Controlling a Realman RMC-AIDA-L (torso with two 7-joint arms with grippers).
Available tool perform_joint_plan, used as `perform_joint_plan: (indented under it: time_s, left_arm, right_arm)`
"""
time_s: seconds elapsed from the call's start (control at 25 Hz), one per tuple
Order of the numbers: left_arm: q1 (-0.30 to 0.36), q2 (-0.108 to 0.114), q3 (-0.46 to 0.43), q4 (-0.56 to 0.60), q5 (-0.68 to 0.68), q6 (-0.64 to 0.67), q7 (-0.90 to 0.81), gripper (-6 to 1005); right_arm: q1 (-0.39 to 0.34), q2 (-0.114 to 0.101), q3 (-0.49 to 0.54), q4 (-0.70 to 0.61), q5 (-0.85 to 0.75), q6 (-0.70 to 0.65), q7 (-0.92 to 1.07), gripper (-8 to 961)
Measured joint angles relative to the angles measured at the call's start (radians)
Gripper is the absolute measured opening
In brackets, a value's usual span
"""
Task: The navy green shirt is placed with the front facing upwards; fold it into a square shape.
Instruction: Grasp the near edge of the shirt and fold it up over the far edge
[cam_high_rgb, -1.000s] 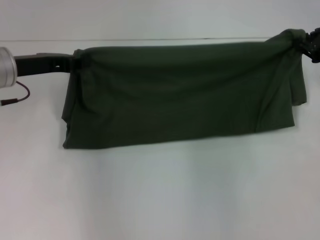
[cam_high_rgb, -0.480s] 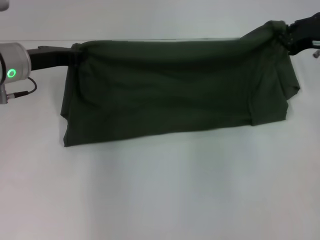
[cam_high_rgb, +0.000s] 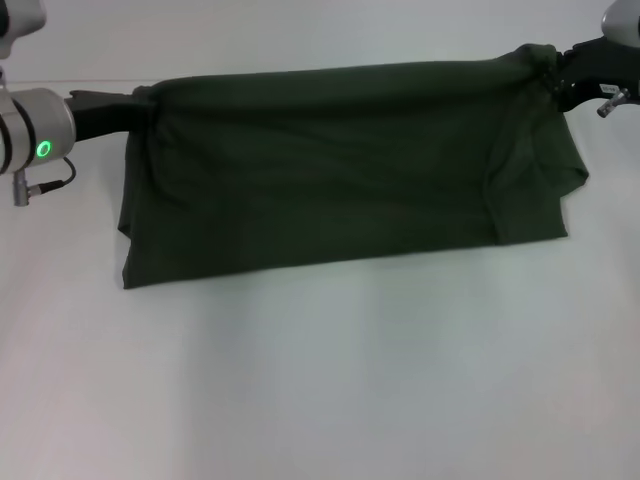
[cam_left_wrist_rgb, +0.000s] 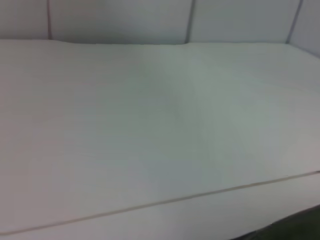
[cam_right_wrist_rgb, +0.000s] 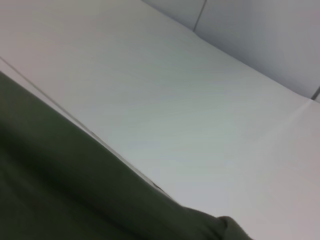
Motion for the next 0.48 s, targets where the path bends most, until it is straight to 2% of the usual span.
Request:
perform_joint_plan:
  time_s: [0.32,0.4,0.48]
  left_arm:
    - [0.001,-0.008,0.026,-0.043,0.000,-0.175,0.010,202]
    - [0.001,-0.008,0.028,-0.048,0.002,-0.182,0.012,226]
    - [-0.001,-0.009,0.029,-0.054,0.003,-0.183,0.016,294]
  right_arm:
    - [0.018,0.005,-0.036,0.051,0.004,0.102,-0.037,163]
    - [0.020,0.006,-0.041,0.054,0.004,0.111,-0.037,173]
    - [0.020,0.006,-0.042,0.054,0.005,0.118,-0.038,183]
